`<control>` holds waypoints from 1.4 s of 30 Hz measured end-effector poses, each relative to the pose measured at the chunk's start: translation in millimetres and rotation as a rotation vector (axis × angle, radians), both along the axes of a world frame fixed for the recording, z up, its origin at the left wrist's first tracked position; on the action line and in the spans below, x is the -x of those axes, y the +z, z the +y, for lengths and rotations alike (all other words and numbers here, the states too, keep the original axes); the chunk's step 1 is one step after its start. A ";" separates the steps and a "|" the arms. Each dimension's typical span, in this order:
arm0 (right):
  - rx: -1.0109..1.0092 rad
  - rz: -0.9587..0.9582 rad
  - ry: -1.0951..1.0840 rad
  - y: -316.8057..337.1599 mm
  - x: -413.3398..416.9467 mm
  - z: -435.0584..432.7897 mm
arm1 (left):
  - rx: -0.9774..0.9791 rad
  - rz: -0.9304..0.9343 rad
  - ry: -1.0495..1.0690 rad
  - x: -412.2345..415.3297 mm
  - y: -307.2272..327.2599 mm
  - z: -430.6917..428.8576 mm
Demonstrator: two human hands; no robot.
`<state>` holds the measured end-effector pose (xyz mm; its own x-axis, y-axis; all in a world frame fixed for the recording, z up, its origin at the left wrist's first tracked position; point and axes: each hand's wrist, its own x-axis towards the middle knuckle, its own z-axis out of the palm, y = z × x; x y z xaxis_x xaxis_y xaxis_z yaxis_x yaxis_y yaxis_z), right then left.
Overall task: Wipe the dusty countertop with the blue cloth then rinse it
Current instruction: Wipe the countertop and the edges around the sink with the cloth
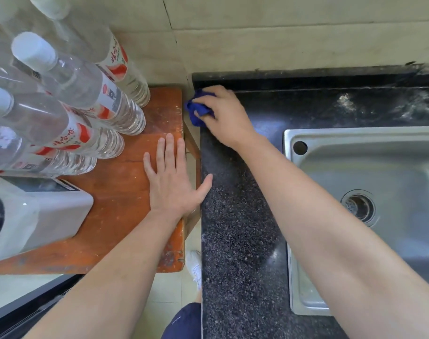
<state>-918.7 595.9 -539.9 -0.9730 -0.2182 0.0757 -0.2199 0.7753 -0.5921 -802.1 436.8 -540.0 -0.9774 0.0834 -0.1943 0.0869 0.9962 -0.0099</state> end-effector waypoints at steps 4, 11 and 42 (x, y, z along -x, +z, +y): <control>0.069 0.164 -0.327 2.3 -39.8 84.5 | -0.009 0.011 -0.003 0.1 0.6 -1.3; -0.126 0.085 -0.038 -16.1 -75.9 86.1 | -0.023 0.008 -0.001 1.2 1.4 -1.5; -0.030 0.048 -0.467 -12.8 -42.3 93.4 | -0.025 0.030 -0.019 0.9 -3.8 -2.5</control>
<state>-876.5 689.3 -552.7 -0.9631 0.2392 0.1235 0.1296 0.8142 -0.5659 -803.1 434.3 -543.8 -0.9809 0.1064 -0.1627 0.1059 0.9943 0.0121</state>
